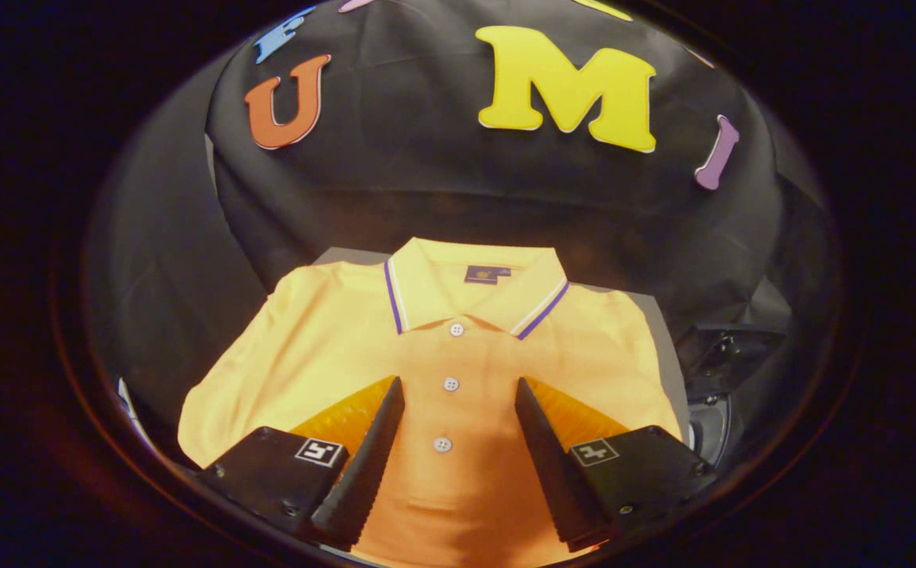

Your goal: Put the clothes into the washing machine and then close the washing machine lid.

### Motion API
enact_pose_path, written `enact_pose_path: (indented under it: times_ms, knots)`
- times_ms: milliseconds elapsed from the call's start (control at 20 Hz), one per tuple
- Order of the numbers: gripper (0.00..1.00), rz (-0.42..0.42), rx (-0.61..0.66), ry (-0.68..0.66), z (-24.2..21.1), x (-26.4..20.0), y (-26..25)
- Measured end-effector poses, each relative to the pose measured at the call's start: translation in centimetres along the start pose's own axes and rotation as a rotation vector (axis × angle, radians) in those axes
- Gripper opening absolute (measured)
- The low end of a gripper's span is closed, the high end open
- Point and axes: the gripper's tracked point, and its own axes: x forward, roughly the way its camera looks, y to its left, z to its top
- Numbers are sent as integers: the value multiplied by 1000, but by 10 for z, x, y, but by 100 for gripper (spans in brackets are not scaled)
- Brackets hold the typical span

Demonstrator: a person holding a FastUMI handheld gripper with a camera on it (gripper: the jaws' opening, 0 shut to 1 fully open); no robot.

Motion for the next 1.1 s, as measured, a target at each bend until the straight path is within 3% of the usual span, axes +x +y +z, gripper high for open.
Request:
enact_pose_path:
  times_ms: [50, 100, 200, 350, 800, 1100]
  knots:
    - [87, 10, -16, -5, 2, 1, -1]
    - [69, 16, -20, -1, 3, 2, -2]
    - [49, 26, -32, 2, 3, 5, -3]
    - [10, 48, -61, -18, 8, 5, -6]
    - [4, 165, -55, -100, -6, -18, -16]
    - [4, 192, -52, -274, -14, -111, -29]
